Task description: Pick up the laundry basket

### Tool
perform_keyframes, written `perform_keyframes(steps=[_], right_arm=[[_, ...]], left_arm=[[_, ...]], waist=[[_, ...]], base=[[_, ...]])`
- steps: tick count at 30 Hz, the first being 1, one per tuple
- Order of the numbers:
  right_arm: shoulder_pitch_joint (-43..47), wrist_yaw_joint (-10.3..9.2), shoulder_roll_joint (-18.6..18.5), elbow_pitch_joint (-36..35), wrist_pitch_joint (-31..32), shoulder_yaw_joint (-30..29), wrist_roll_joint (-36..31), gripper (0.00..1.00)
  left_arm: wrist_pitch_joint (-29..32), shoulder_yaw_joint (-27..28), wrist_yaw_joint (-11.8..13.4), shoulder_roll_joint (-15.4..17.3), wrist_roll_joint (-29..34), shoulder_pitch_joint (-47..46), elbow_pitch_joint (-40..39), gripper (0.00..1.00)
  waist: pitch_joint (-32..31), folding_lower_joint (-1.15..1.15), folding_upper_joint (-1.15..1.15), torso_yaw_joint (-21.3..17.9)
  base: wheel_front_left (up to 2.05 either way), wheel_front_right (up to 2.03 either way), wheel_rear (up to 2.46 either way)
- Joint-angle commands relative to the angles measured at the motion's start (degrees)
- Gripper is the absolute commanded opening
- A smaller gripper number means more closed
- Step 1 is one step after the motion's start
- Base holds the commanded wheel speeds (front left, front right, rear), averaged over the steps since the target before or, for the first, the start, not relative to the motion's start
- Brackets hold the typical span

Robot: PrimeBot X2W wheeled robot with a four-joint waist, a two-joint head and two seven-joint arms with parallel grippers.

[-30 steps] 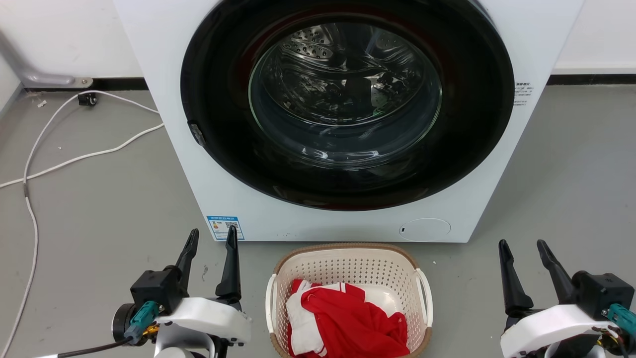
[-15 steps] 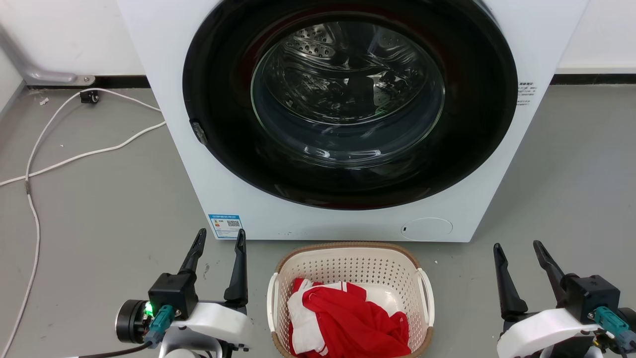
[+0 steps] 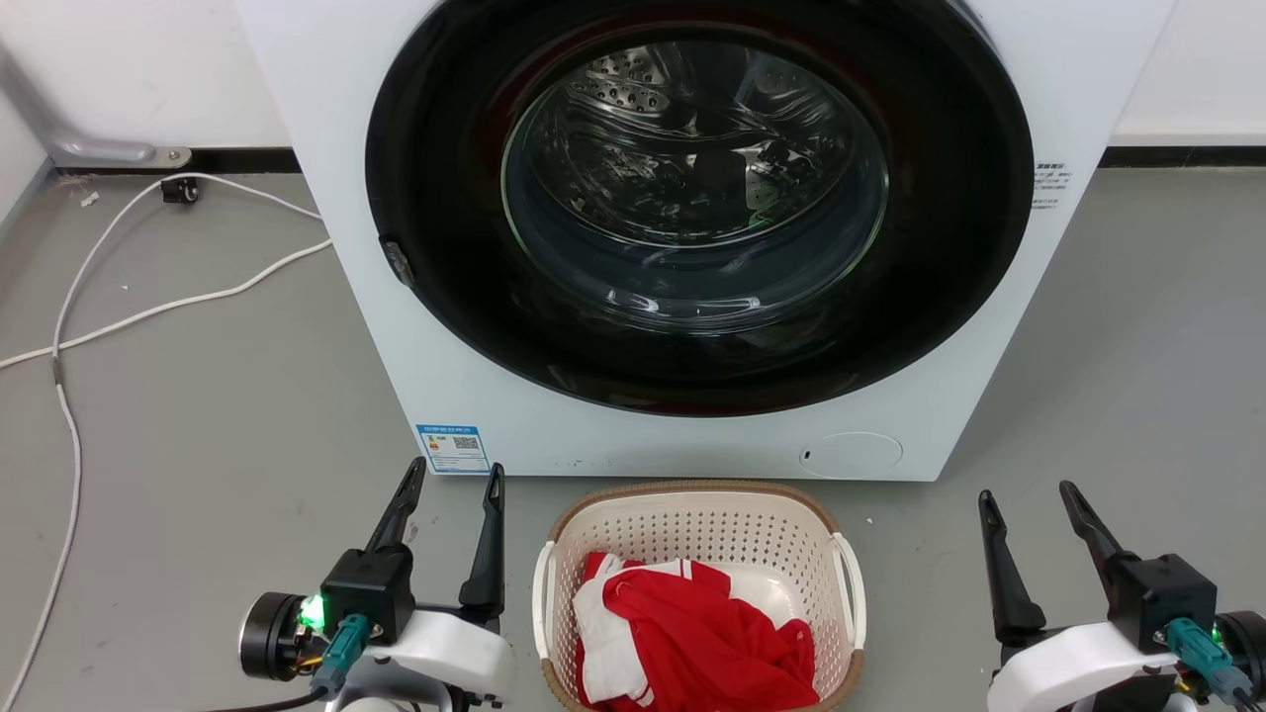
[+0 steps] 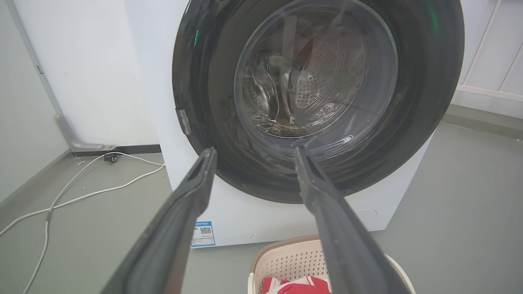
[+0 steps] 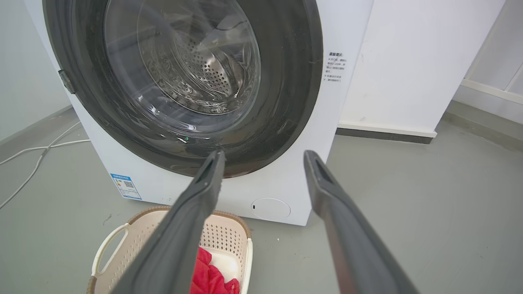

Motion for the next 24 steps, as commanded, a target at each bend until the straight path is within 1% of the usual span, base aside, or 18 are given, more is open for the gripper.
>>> perform_keyframes(steps=[1, 11, 24], right_arm=[[0.7, -0.02, 0.0, 0.1, -0.1, 0.1, -0.1, 1.0], [0.4, -0.02, 0.0, 0.5, -0.3, 0.0, 0.5, 1.0], [-0.4, -0.02, 0.0, 0.2, 0.3, 0.4, 0.0, 1.0]], left_arm=[[-0.3, 0.2, -0.1, -0.1, -0.2, -0.5, 0.1, 1.0], [-0.3, 0.3, -0.1, -0.2, -1.3, -0.6, 0.8, 1.0], [-0.3, 0.4, 0.1, -0.3, -0.6, -1.2, 1.0, 1.0]], waist=[[0.0, 0.0, 0.0, 0.0], [0.2, 0.0, 0.0, 0.0], [1.6, 0.0, 0.0, -0.2]], base=[[0.0, 0.0, 0.0], [0.0, 0.0, 0.0], [0.0, 0.0, 0.0]])
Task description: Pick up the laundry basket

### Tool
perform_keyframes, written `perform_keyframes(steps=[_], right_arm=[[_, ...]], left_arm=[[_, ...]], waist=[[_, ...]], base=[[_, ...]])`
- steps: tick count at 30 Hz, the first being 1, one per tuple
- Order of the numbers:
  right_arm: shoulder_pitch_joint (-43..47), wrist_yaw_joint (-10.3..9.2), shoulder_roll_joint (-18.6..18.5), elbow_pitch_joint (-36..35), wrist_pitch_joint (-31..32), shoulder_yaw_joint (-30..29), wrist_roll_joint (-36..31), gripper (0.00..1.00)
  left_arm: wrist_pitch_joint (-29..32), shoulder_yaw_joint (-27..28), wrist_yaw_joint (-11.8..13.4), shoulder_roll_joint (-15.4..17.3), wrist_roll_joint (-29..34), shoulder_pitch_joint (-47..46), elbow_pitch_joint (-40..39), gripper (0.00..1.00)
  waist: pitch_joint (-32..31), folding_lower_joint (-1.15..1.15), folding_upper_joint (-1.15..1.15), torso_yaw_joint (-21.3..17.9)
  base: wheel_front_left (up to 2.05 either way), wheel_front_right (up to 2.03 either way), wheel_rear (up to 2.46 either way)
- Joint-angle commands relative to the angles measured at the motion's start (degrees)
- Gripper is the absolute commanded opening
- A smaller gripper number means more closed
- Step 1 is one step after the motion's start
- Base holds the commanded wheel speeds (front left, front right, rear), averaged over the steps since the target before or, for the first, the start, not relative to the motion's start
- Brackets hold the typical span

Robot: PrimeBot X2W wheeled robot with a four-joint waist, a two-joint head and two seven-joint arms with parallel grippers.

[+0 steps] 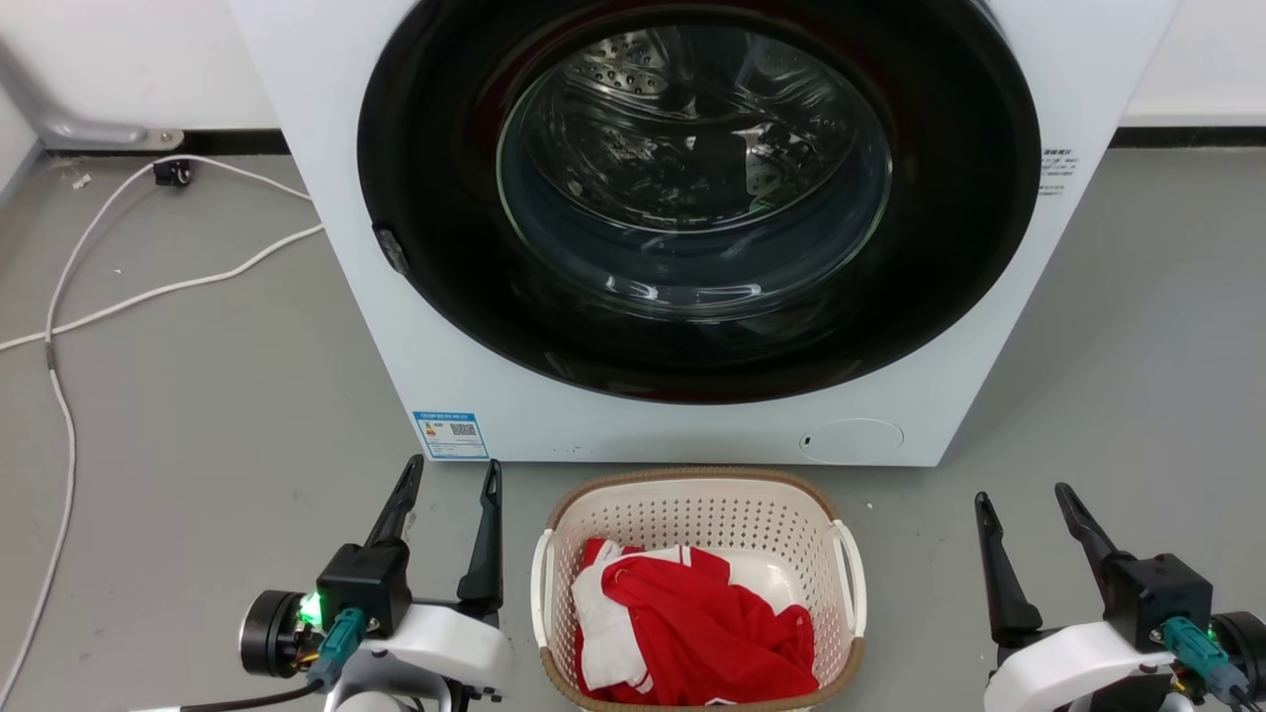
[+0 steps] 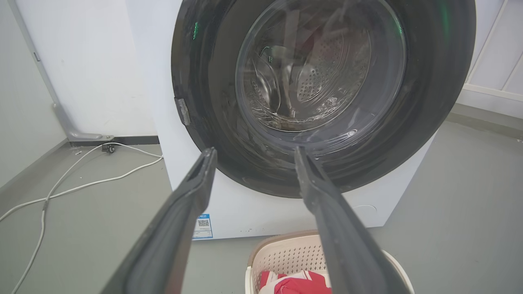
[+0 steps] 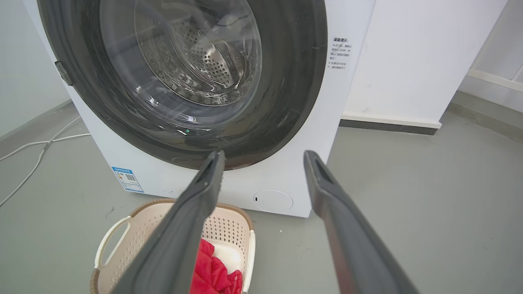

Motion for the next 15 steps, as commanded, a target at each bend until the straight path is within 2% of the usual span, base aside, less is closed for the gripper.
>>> perform_keyframes(steps=[1, 8, 15], right_arm=[[-0.5, -0.02, 0.0, -0.2, 0.2, 0.1, -0.4, 1.0], [-2.8, -0.02, 0.0, 1.4, 1.7, 0.8, 0.3, 1.0], [-6.2, -0.02, 0.0, 7.1, 3.6, 2.5, -0.1, 1.0]], left_arm=[[-0.2, 0.1, 0.1, -0.1, 0.4, -0.7, 0.0, 1.0], [-0.2, 0.8, 0.2, -0.1, 0.0, -2.9, 2.3, 1.0], [-0.2, 1.6, -0.4, -0.1, -1.4, -7.4, 9.3, 1.0]], waist=[[0.6, 0.0, 0.0, -0.1], [5.1, 0.0, 0.0, -0.7], [11.4, 0.0, 0.0, -1.2]], base=[[0.0, 0.0, 0.0], [0.0, 0.0, 0.0], [0.0, 0.0, 0.0]])
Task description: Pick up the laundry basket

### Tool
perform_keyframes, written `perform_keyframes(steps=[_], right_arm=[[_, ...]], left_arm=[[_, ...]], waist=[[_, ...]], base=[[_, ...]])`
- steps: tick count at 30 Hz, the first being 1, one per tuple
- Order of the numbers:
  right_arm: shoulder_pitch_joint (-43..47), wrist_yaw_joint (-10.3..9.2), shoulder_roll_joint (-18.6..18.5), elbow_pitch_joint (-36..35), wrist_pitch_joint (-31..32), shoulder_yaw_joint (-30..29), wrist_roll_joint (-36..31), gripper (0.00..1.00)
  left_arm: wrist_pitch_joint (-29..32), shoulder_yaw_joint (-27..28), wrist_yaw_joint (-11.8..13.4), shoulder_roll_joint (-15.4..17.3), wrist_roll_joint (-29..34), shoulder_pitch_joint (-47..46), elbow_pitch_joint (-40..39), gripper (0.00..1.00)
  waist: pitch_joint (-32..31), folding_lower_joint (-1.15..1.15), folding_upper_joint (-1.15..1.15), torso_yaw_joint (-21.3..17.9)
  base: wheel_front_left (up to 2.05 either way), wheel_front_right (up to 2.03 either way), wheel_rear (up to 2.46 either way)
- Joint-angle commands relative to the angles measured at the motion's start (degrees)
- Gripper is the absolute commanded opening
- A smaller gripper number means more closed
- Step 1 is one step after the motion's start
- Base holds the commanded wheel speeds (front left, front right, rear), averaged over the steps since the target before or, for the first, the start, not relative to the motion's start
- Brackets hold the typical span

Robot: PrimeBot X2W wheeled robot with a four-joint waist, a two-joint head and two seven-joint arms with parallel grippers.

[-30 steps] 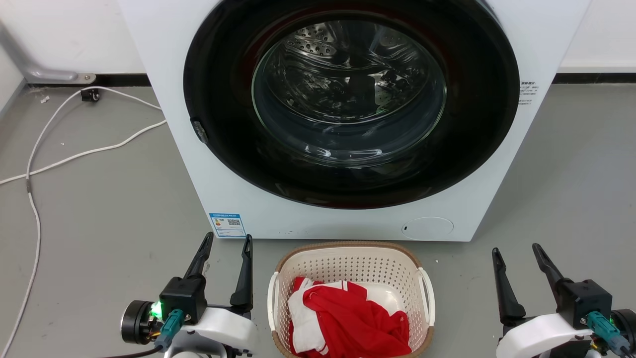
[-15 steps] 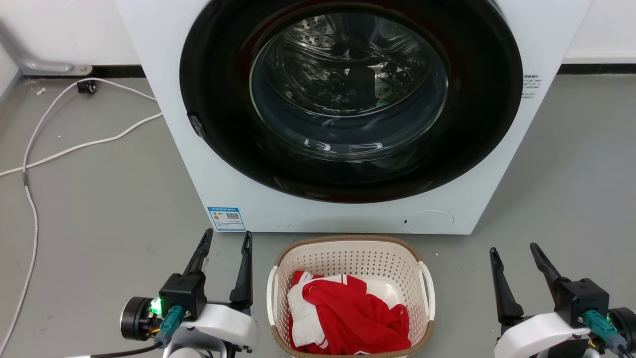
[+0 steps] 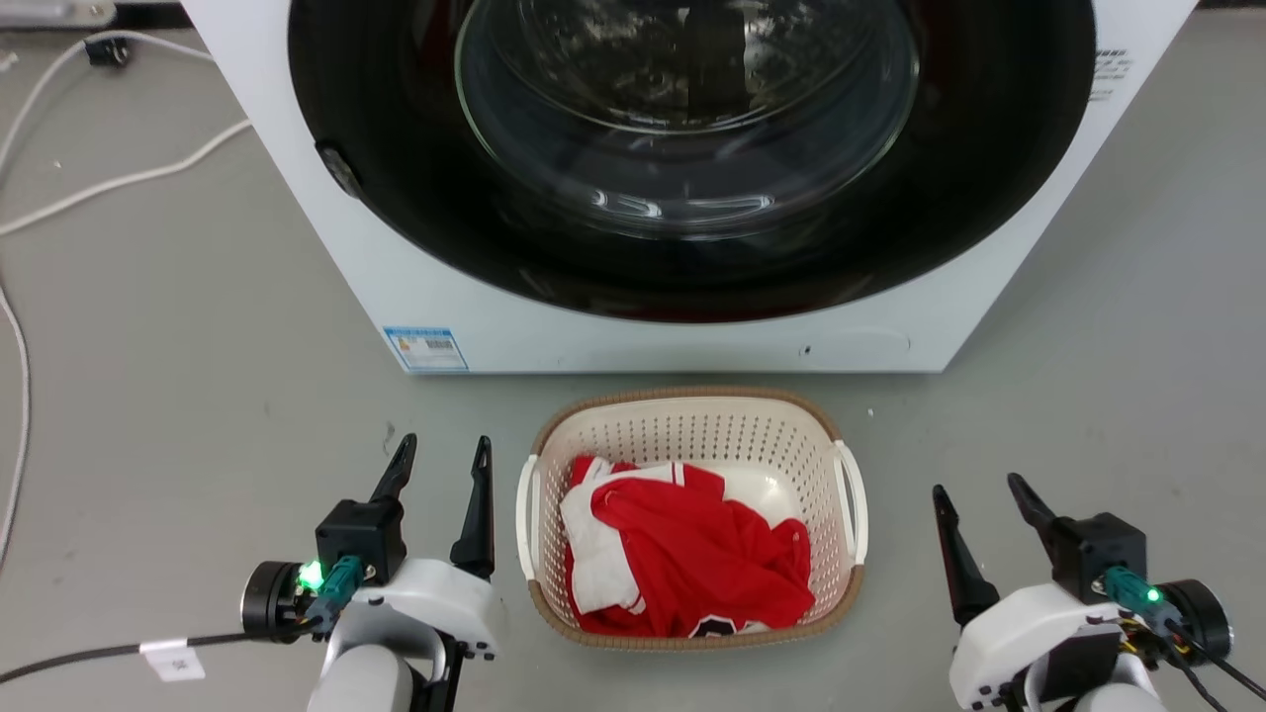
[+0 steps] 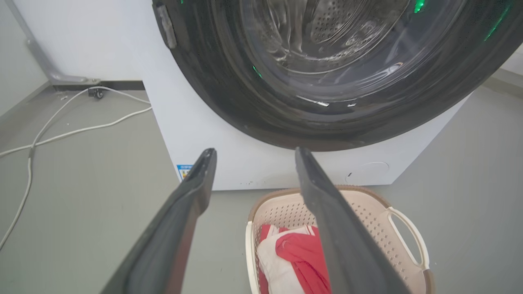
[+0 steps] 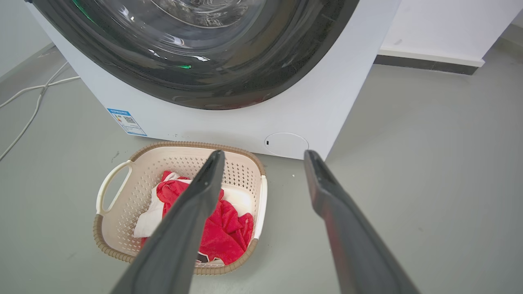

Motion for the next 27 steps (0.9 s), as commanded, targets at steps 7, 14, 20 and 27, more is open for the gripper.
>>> perform_keyframes(steps=[7, 14, 20, 27], right_arm=[[-6.8, -0.03, 0.0, 8.0, 1.3, 1.9, 0.7, 1.0], [-14.1, -0.02, 0.0, 16.7, 1.8, 4.7, 2.6, 1.0], [-22.7, -0.03, 0.0, 26.0, 1.1, 7.9, 5.8, 1.0], [-32.2, -0.02, 0.0, 36.6, 0.2, 11.1, 9.2, 1.0]], left_arm=[[-0.1, -0.2, -1.1, 0.0, -1.6, -7.8, 10.4, 1.0], [-0.1, 0.2, -2.2, 0.3, -3.3, -15.4, 21.0, 1.0], [-0.1, 0.8, -3.1, 1.2, -4.9, -22.7, 29.9, 1.0], [0.2, 0.4, -4.1, 2.1, -6.1, -30.6, 38.6, 1.0]], waist=[[10.5, -0.01, 0.0, -0.8], [17.6, -0.01, 0.0, -1.7], [23.8, -0.01, 0.0, -3.1], [29.1, -0.01, 0.0, -3.7]], base=[[0.0, 0.0, 0.0], [0.0, 0.0, 0.0], [0.0, 0.0, 0.0], [0.0, 0.0, 0.0]])
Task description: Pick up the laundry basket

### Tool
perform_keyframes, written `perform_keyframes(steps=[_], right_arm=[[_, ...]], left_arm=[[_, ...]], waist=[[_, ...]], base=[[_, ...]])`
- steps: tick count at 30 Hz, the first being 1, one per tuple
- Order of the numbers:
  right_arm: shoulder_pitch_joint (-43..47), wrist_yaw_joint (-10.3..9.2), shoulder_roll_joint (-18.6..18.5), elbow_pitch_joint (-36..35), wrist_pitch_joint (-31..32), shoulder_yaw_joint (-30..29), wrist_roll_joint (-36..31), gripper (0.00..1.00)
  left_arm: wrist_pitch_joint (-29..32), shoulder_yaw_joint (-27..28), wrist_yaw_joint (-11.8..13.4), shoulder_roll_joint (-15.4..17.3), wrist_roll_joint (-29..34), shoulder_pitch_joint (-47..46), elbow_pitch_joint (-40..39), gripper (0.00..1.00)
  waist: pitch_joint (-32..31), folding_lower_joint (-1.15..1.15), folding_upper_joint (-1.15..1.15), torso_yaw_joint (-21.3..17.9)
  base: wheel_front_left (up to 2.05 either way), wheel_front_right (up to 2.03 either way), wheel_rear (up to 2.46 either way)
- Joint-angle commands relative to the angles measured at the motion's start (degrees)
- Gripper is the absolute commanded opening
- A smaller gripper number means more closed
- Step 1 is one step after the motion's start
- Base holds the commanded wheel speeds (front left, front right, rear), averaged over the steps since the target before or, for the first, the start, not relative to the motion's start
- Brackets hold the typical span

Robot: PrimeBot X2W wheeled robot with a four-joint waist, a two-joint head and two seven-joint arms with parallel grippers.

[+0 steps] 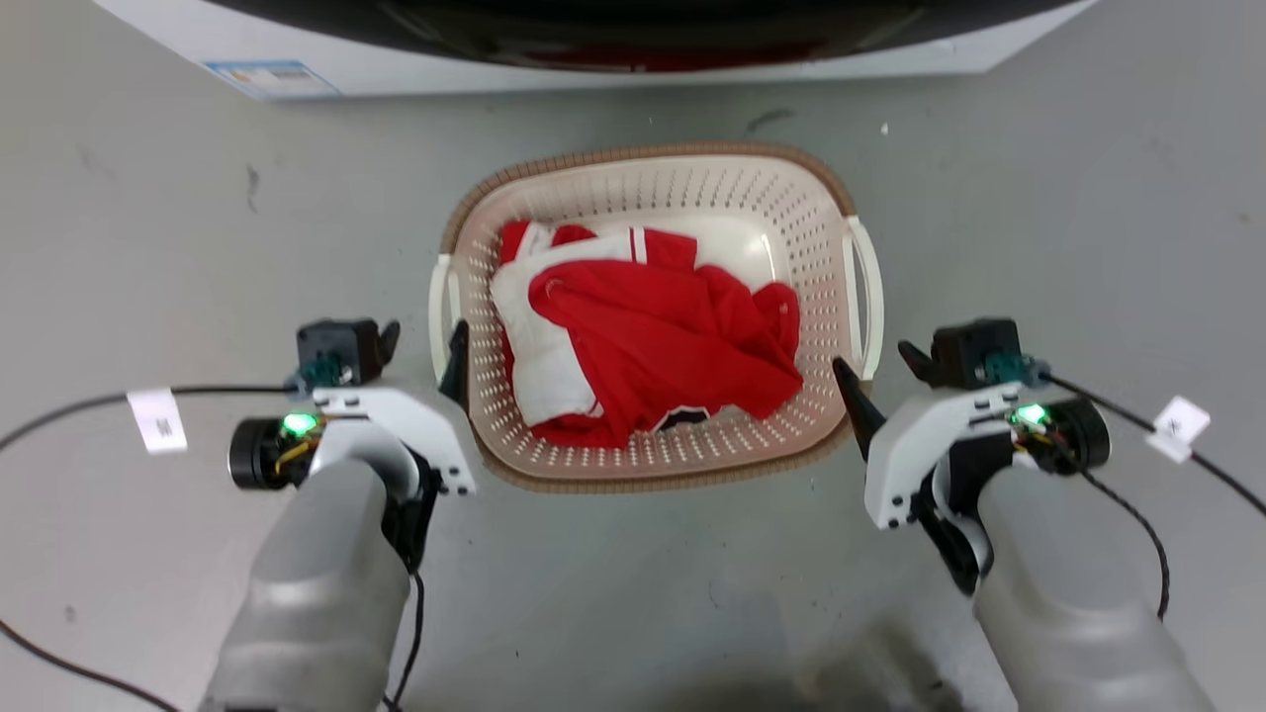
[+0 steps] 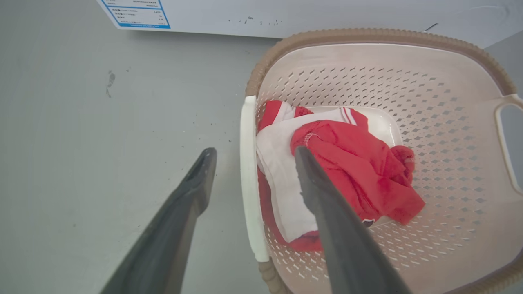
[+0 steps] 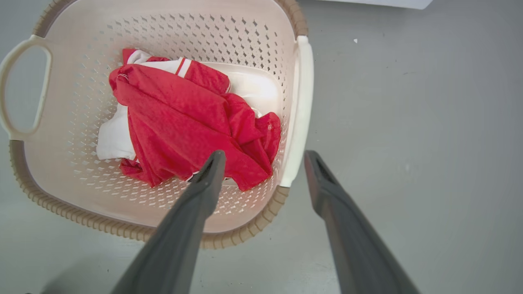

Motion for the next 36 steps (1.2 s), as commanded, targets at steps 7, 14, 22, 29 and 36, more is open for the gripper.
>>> perform_keyframes(steps=[7, 14, 22, 29, 36], right_arm=[[-8.4, -0.04, 0.0, 7.9, -0.6, 2.5, 2.0, 1.0], [-14.7, -0.03, 0.0, 14.3, -0.3, 5.6, 3.9, 1.0], [-18.4, -0.03, 0.0, 18.7, 0.5, 8.8, 7.1, 1.0], [-18.4, 0.06, 0.5, 19.4, 1.0, 12.7, 11.4, 0.0], [-16.8, 0.32, 0.8, 18.7, 1.7, 17.0, 16.6, 0.0]], left_arm=[[0.3, -0.6, -0.5, 1.0, -1.3, -7.0, 5.9, 1.0], [1.9, -2.4, -0.8, 1.3, -1.5, -11.8, 9.9, 1.0], [5.6, -4.5, -0.9, 0.6, -2.9, -13.6, 11.8, 1.0], [7.3, -8.2, -1.0, -0.7, -5.7, -13.5, 11.4, 0.0], [9.0, -12.0, -1.3, -1.4, -9.5, -12.1, 10.3, 0.0]], waist=[[4.9, -0.01, 0.0, -0.9], [7.4, -0.01, 0.0, -0.6], [8.8, -0.01, 0.0, -0.1], [9.2, -0.01, 0.0, 0.2], [7.3, -0.01, 0.0, 0.0]], base=[[0.0, 0.0, 0.0], [0.0, 0.0, 0.0], [0.0, 0.0, 0.0], [0.0, 0.0, 0.0], [0.0, 0.0, 0.0]])
